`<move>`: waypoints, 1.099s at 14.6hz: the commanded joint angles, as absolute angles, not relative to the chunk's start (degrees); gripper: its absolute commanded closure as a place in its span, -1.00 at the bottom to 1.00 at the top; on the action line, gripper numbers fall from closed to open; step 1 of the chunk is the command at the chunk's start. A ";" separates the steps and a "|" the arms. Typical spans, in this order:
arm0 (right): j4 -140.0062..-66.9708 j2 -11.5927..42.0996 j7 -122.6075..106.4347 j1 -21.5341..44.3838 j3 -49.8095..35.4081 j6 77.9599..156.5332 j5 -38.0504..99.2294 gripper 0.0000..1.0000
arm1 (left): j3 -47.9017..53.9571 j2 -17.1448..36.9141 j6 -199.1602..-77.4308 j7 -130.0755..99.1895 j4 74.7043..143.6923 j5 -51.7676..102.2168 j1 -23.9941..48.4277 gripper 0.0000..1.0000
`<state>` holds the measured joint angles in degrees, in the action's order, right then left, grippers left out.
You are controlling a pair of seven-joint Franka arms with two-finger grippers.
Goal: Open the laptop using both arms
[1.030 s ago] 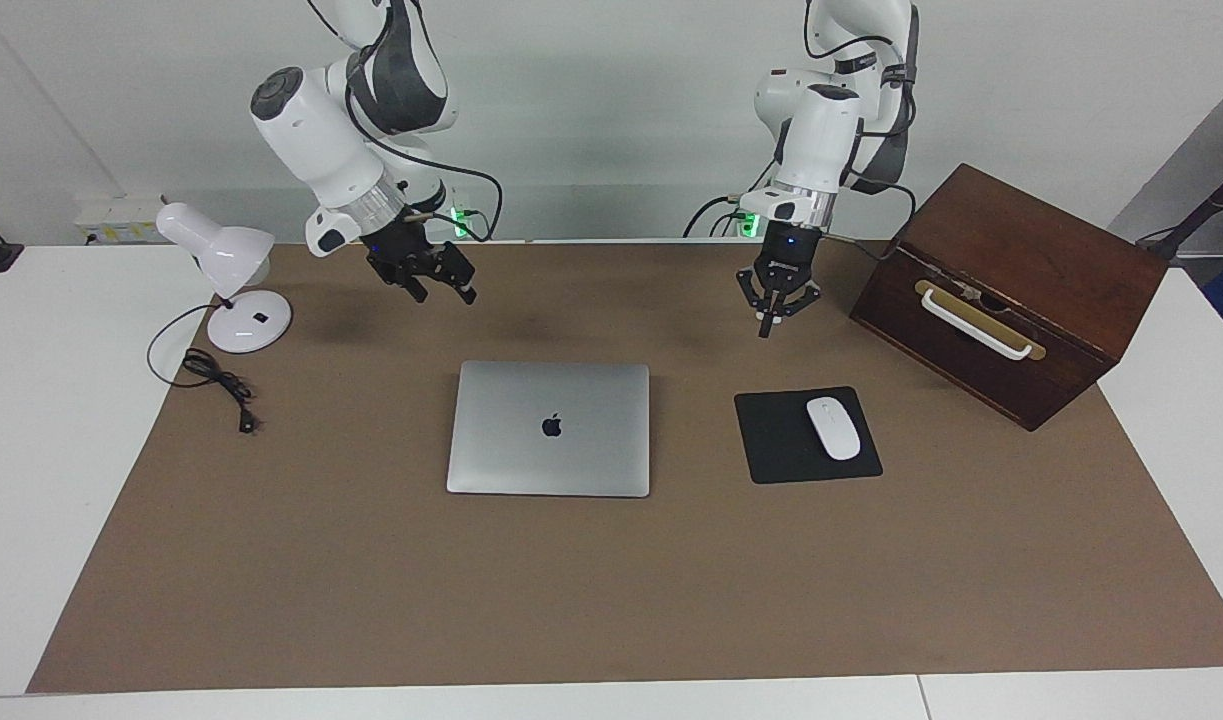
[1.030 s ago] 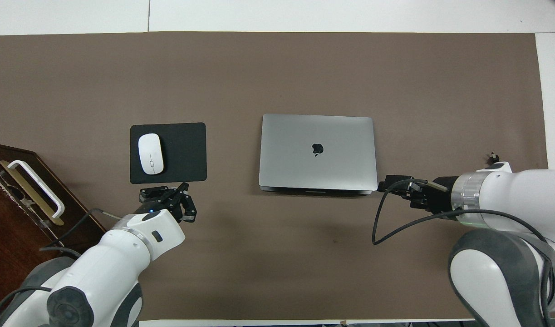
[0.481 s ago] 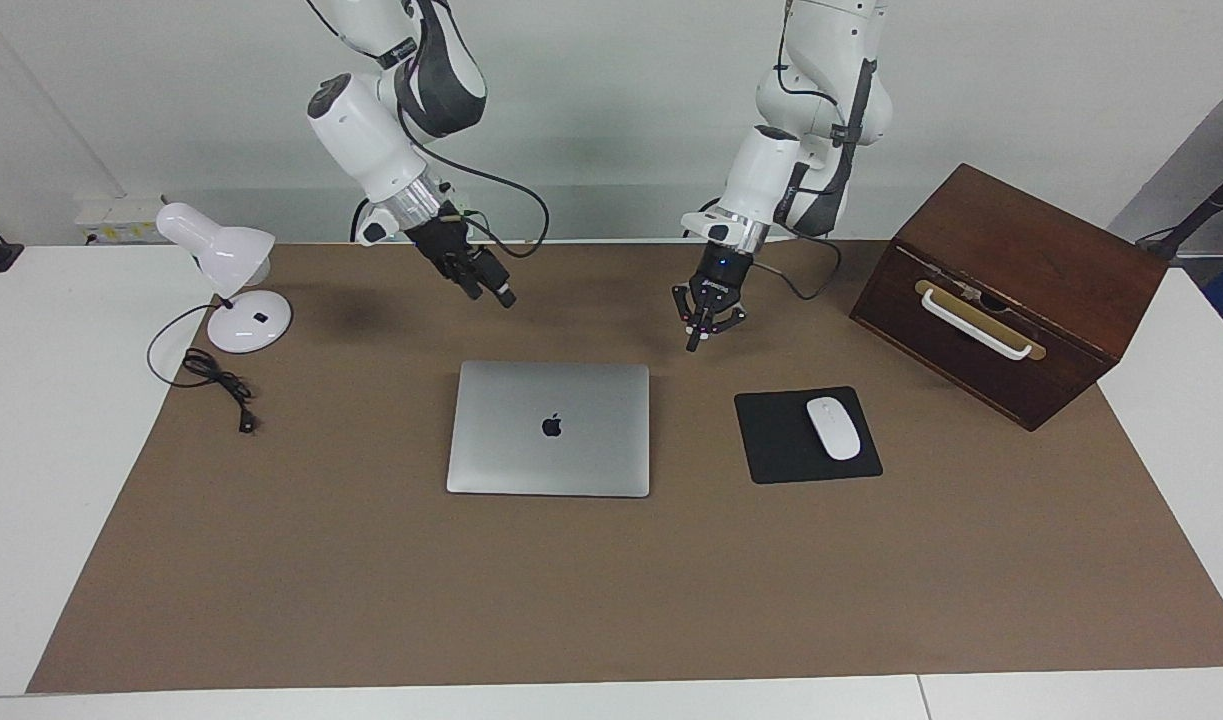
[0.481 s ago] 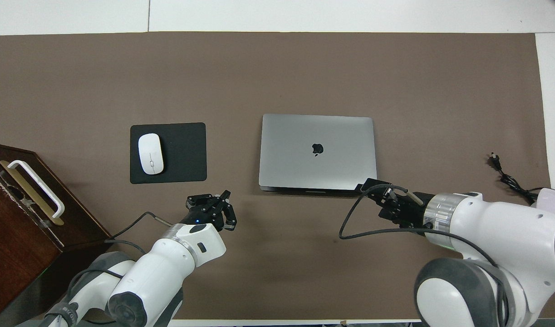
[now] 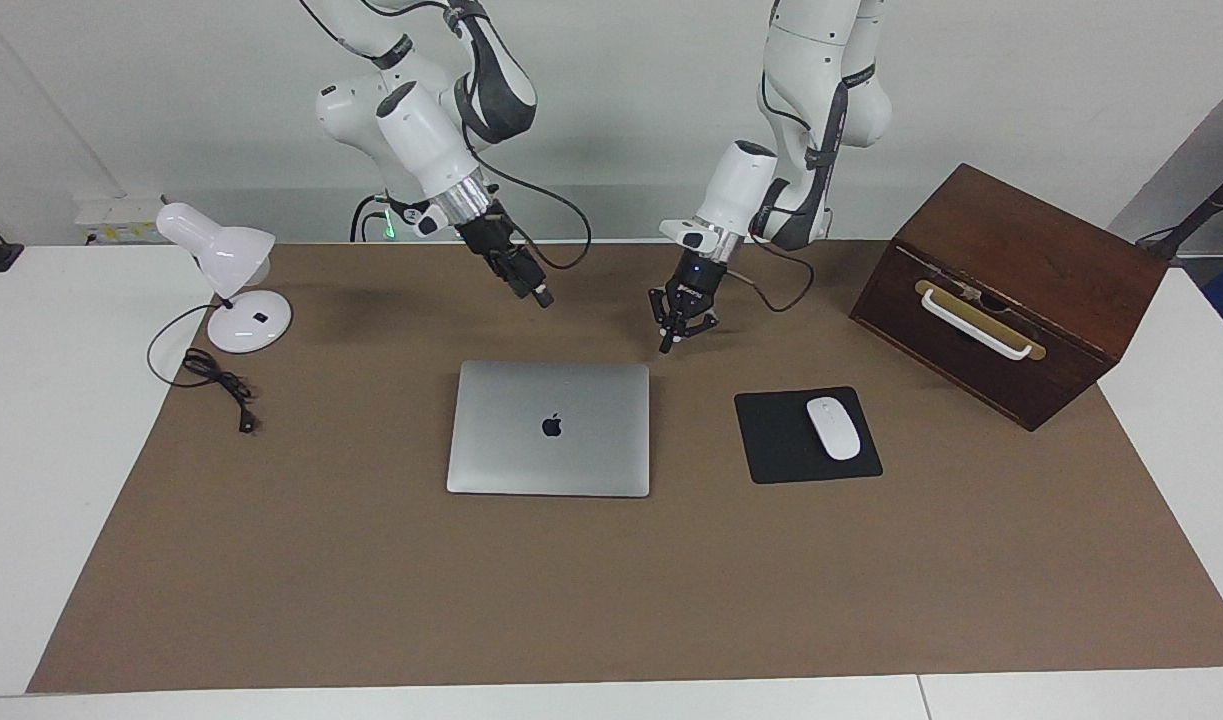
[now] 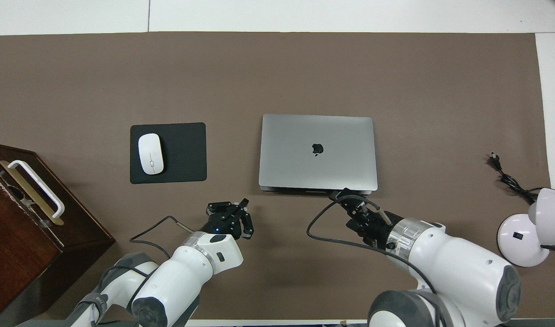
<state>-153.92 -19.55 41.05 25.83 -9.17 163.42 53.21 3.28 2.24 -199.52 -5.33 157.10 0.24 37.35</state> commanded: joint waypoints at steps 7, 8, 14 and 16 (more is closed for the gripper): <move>-154.43 -12.75 37.80 29.88 -9.05 170.86 58.71 -1.00 | 2.29 10.54 -200.83 -5.89 147.93 0.09 38.32 1.00; -154.25 -12.22 37.18 29.88 -9.05 171.29 58.80 -1.00 | 2.29 11.33 -200.83 -5.89 147.31 0.09 38.23 1.00; -154.07 -10.99 33.15 29.27 -9.05 171.56 58.80 -1.00 | 2.11 14.06 -200.83 -5.36 144.94 -0.53 38.32 1.00; -153.98 -10.29 32.00 29.18 -9.05 171.56 58.80 -1.00 | 2.11 14.24 -200.83 -5.27 144.67 -0.53 38.50 1.00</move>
